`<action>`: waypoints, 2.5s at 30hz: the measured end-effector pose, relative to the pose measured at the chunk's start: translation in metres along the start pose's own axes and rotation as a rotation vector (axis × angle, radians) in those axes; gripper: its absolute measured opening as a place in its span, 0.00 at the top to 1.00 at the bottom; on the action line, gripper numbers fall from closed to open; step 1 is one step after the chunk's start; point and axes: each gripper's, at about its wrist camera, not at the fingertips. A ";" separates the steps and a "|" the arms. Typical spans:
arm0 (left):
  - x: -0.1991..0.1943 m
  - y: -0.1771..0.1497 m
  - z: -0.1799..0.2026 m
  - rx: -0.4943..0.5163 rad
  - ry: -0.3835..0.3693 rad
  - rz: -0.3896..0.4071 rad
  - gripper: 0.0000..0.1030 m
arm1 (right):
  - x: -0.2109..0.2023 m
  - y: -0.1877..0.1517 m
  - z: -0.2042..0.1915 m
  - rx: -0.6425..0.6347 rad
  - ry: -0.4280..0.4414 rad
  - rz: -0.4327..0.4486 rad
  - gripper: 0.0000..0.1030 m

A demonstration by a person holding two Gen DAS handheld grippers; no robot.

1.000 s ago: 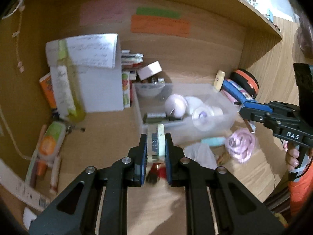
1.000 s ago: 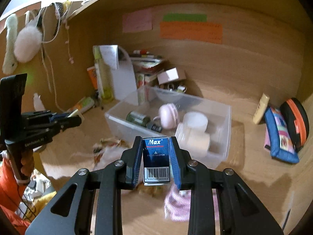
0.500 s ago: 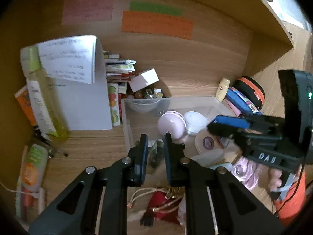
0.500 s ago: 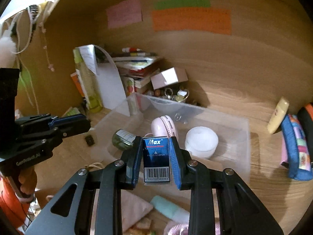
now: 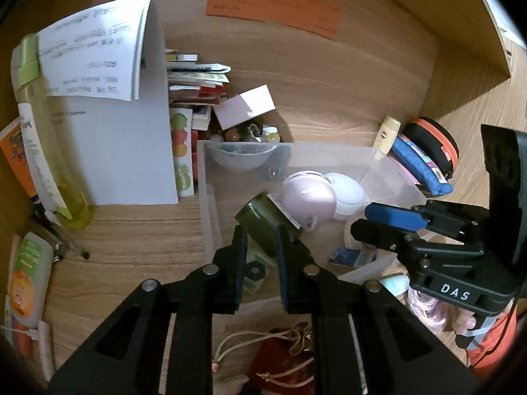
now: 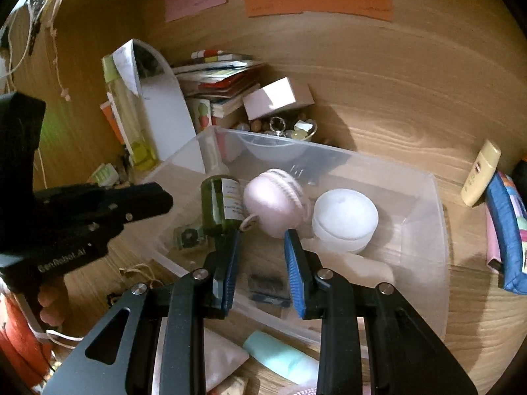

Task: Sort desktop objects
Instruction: 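Open the right gripper to drop the Max box into the bin while left releases its item, then withdraw both grippers from the bin toward the white drawstring bag and pink rope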

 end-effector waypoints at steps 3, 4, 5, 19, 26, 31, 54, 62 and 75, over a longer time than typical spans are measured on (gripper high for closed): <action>-0.003 -0.002 0.002 0.002 -0.009 0.009 0.77 | 0.001 -0.003 -0.004 -0.025 -0.022 0.009 0.73; -0.004 -0.002 0.003 0.011 0.001 0.017 0.72 | 0.000 -0.004 -0.006 -0.032 -0.024 0.012 0.71; -0.005 -0.003 0.005 0.019 0.012 0.022 0.64 | -0.001 -0.005 -0.007 -0.041 -0.039 0.023 0.69; -0.051 -0.016 0.014 0.014 0.033 0.049 0.17 | -0.054 -0.006 0.015 0.074 -0.046 0.106 0.20; -0.076 -0.035 0.031 0.015 0.011 0.044 0.04 | -0.094 -0.035 0.036 0.102 -0.121 0.137 0.14; -0.075 -0.055 0.044 0.024 0.009 -0.009 0.04 | -0.117 -0.059 0.054 0.128 -0.159 0.128 0.14; -0.044 -0.110 0.086 -0.051 -0.175 -0.228 0.04 | -0.127 -0.144 0.093 0.194 -0.161 -0.039 0.14; -0.016 -0.091 0.099 -0.076 -0.144 -0.223 0.04 | -0.093 -0.135 0.078 0.111 -0.175 -0.159 0.14; -0.010 -0.068 0.079 -0.211 -0.199 -0.174 0.04 | -0.052 -0.107 0.065 0.016 -0.222 -0.248 0.11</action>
Point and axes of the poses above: each gripper's, at about its wrist camera, not at the fingertips, and x roughly the way its jaws point, z to its right, y to its top, and after that the axes turned 7 degrees about x, right-handed
